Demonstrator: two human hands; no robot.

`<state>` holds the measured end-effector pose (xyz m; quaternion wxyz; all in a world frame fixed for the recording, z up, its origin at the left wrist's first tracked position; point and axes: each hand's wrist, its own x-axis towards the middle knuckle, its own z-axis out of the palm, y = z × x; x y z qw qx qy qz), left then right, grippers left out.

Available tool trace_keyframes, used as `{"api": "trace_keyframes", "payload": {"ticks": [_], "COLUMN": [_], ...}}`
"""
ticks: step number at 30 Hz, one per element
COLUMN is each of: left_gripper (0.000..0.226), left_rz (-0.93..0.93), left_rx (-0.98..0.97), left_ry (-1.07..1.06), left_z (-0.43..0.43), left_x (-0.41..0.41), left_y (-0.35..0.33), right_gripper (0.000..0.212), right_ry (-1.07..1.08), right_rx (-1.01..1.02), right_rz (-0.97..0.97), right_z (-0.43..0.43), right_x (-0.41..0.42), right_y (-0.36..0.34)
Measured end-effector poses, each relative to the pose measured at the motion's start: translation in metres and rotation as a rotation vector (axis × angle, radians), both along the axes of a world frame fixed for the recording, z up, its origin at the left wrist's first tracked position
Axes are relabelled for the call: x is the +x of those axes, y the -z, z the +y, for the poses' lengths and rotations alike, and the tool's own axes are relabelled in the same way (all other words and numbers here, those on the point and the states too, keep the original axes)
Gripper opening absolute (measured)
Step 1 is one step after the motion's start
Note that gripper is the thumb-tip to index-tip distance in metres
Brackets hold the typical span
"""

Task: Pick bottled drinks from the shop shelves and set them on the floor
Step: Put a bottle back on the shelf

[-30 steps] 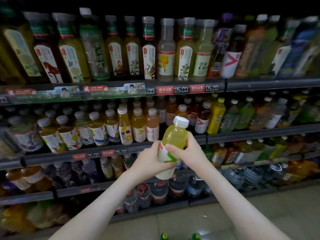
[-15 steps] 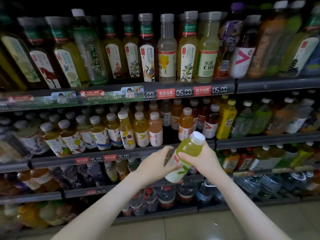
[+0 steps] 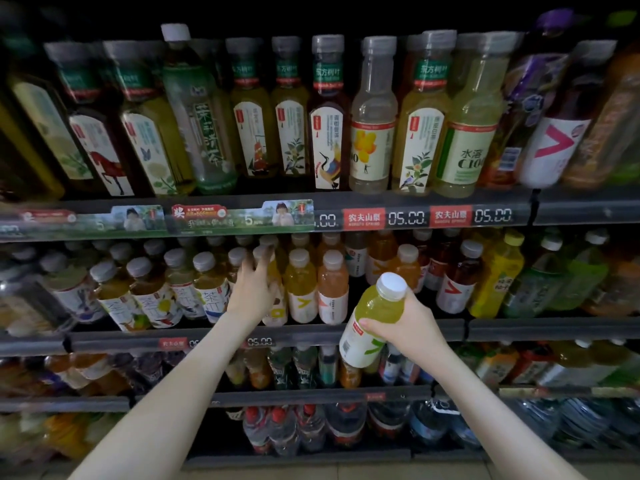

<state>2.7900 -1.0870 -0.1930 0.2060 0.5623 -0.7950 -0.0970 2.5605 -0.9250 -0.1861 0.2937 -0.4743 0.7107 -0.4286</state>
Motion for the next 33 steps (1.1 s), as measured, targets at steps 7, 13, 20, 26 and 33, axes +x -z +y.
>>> {"api": "trace_keyframes", "payload": {"ticks": [7,13,20,26,33], "left_gripper": [0.035,0.046,0.028,0.024,0.032], "left_rz": [-0.064,0.03,-0.011,0.202,0.397], "left_rx": [-0.174,-0.133,0.093,-0.051,-0.119], "left_ry": [-0.08,-0.106,-0.146,-0.207,-0.315], "left_z": [0.013,0.029,0.038,0.059,0.067], "left_x": [-0.001,0.005,0.027,0.034,0.053], "left_y": [-0.009,-0.009,-0.01,-0.009,-0.038], "right_gripper": [0.061,0.068,0.069,0.067,0.066], "right_ry": [-0.105,-0.129,-0.105,-0.09,-0.149], "right_rx": [-0.027,-0.033,-0.027,-0.036,-0.046], "right_rz": [0.033,0.013,-0.042,-0.073,-0.145], "right_z": [-0.021,-0.032,-0.041,-0.046,-0.06], "right_x": [0.003,0.001,0.002,0.0,0.012], "right_y": [0.001,0.005,0.012,0.017,0.017]}}
